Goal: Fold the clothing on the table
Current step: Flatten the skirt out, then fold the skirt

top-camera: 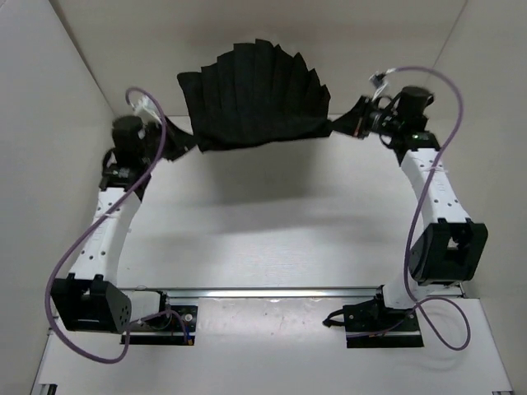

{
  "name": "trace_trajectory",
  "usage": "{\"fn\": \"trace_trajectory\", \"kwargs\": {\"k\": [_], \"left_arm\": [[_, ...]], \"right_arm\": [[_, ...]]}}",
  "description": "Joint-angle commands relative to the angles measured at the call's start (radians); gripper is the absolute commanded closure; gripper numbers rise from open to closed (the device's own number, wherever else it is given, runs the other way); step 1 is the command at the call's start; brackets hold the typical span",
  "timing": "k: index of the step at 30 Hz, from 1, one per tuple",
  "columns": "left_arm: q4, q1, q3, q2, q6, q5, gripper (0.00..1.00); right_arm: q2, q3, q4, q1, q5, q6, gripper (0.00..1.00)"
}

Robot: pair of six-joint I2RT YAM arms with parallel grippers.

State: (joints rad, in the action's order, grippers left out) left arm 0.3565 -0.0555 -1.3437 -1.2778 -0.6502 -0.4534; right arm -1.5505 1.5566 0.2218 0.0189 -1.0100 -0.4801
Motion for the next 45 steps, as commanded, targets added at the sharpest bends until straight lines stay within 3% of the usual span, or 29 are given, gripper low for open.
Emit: {"fn": "trace_trajectory", "kwargs": {"k": [1, 6, 10, 20, 30, 36, 38, 40, 45], "left_arm": [[-0.100, -0.032, 0.310, -0.051, -0.032, 0.037, 1.00], [-0.136, -0.075, 0.633, -0.032, -0.032, 0.166, 1.00], [-0.079, -0.118, 0.715, 0.032, 0.023, 0.237, 1.00], [0.074, -0.169, 0.922, 0.302, 0.034, 0.304, 1.00], [0.404, -0.208, 0.760, 0.549, 0.043, 0.318, 1.00], [0.562, -0.214, 0.638, 0.644, 0.041, 0.280, 1.00], [0.593, -0.219, 0.569, 0.646, 0.034, 0.275, 1.00], [0.614, -0.218, 0.519, 0.626, 0.046, 0.283, 1.00], [0.507, -0.193, 0.525, 0.540, 0.073, 0.271, 1.00]], "right_arm": [[-0.077, -0.200, -0.030, -0.048, 0.091, 0.001, 1.00], [-0.022, -0.496, -0.007, -0.164, 0.503, -0.009, 1.00], [0.104, -0.665, 0.001, -0.224, 0.681, -0.041, 1.00], [0.311, -0.888, 0.143, -0.275, 0.726, -0.045, 1.00], [0.619, -0.827, 0.517, -0.385, 0.867, 0.003, 1.00], [0.852, -0.794, 0.652, -0.240, 0.720, 0.078, 1.00], [0.883, -0.715, 0.732, -0.159, 0.714, 0.122, 1.00], [0.880, -0.657, 0.769, -0.171, 0.787, 0.130, 1.00], [0.804, -0.635, 0.693, -0.171, 0.791, 0.156, 1.00]]}}
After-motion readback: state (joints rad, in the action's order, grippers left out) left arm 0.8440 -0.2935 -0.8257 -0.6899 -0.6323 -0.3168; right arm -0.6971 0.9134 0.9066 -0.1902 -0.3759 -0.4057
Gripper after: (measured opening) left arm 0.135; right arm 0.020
